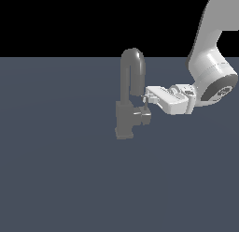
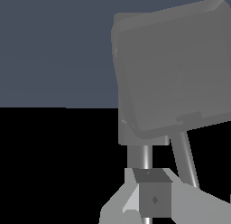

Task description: Turn on the faucet by rotating a designated handle.

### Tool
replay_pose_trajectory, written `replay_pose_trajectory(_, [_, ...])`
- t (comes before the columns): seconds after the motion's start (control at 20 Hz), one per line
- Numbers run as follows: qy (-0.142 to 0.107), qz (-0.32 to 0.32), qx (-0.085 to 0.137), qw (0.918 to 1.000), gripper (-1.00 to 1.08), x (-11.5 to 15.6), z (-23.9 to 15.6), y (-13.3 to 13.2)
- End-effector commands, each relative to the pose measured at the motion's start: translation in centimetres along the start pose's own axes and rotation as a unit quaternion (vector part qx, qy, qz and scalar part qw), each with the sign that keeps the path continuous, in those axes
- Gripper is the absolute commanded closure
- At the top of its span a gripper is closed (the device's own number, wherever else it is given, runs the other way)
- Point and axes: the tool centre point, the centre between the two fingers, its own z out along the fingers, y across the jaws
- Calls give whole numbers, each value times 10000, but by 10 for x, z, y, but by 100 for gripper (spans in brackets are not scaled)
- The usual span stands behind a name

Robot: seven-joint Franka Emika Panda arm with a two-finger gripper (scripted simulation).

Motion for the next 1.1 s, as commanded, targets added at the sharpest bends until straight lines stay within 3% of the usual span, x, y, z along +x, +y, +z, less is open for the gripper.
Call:
replay_pose_trajectory(0.0, [-37,31,-34,10000,108,-3,0,11])
replay_pose_trajectory(0.2, [-2,-26,-12,10000,108,-6,0,9])
replay_pose_trajectory(0.95, [-37,29,-33,10000,108,23,0,65])
replay_pose_trajectory(1.05, [17,-133,-39,9999,108,8,0,51])
